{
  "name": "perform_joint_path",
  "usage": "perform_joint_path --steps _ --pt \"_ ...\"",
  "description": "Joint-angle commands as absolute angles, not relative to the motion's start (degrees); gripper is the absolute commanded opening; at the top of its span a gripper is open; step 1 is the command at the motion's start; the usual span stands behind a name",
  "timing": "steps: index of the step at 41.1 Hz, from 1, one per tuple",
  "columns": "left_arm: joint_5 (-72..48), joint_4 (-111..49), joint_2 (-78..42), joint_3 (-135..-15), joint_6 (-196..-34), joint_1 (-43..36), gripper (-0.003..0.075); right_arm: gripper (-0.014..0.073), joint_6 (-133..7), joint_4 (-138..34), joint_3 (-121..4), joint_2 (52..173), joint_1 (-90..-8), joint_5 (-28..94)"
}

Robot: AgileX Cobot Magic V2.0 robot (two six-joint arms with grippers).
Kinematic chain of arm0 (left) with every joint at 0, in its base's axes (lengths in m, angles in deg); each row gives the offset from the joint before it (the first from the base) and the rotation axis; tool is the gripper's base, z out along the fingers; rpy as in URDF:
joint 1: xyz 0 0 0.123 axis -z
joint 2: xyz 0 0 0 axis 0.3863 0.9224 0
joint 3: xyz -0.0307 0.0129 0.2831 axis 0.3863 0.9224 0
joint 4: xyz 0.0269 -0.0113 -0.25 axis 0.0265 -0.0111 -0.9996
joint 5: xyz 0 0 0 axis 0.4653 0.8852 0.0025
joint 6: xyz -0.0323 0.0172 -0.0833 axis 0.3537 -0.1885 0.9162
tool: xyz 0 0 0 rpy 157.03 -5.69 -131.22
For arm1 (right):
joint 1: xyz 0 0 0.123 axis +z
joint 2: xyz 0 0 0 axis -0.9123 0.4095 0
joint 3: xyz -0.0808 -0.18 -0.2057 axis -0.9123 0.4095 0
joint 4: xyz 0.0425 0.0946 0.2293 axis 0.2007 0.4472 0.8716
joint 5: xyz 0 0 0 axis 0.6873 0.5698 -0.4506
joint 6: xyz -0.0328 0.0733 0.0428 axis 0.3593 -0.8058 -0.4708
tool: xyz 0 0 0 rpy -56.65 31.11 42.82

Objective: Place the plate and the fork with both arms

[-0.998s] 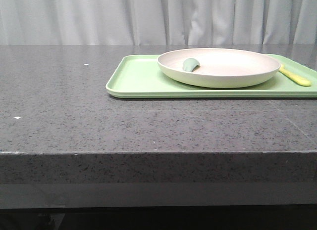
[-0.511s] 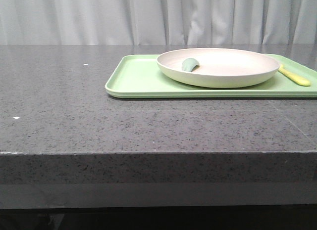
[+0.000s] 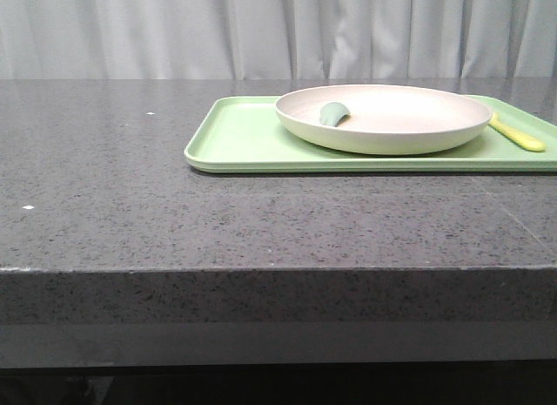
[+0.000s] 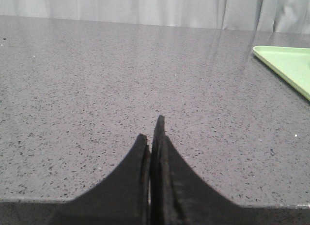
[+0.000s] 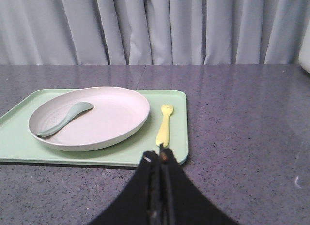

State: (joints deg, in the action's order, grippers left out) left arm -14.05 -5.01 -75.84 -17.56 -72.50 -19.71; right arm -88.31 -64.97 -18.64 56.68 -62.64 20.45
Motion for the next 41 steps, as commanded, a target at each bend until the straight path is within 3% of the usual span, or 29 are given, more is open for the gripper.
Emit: perform_joint_path --steps 1,8,32,41 --pt "-19.21 -5.34 -77.09 -17.36 -72.54 -20.08 -0.0018 -0.0119 -87.9 -65.53 -20.05 57.41 -62.65 25.35" --pt "-19.21 -5.34 -77.09 -17.36 -72.54 -20.08 -0.0018 -0.0119 -87.66 -67.53 -18.72 57.41 -62.65 26.92" --pt "-19.21 -5.34 -77.09 -17.36 -72.54 -20.08 -0.0018 -0.0119 -87.24 -66.82 3.16 57.22 -62.76 42.37" --pt "-19.21 -5.34 -77.09 -17.36 -72.54 -20.08 -0.0018 -0.0119 -87.24 -66.23 3.02 53.4 -62.76 40.02"
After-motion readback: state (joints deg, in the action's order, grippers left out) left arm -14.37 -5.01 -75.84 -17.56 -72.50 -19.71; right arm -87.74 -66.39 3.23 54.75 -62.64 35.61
